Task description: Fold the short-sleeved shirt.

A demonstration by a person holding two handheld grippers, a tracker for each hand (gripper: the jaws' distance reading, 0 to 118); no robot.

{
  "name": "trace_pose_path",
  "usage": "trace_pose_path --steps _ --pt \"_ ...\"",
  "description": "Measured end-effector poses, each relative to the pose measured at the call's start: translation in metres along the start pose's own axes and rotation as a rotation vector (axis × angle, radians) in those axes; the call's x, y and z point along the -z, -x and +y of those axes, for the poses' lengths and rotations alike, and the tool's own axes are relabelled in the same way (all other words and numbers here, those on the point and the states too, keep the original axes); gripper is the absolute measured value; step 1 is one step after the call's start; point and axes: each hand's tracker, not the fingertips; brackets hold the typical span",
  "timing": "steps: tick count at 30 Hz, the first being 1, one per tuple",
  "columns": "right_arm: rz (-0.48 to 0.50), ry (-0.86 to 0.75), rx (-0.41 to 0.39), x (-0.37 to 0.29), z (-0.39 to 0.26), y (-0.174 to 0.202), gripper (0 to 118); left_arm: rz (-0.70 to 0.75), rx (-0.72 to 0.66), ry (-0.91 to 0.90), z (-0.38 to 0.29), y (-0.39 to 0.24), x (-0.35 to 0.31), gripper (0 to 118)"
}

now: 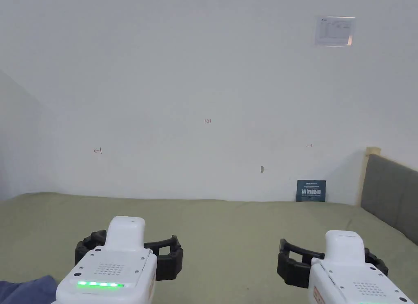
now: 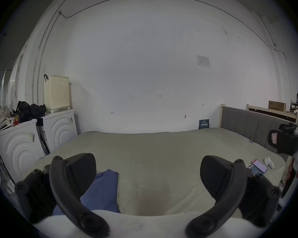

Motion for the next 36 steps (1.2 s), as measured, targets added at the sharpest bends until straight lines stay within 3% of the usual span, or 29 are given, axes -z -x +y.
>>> trace_pose_path --steps 21,36 --pt "0.030 0.008 -0.086 -0.005 0.006 0.011 118 -0.022 -0.084 0.013 0.007 0.005 -0.004 118" --pt "0.036 0.027 -0.108 -0.004 0.001 0.014 118 -0.003 -0.061 0.019 0.004 0.004 -0.006 118"
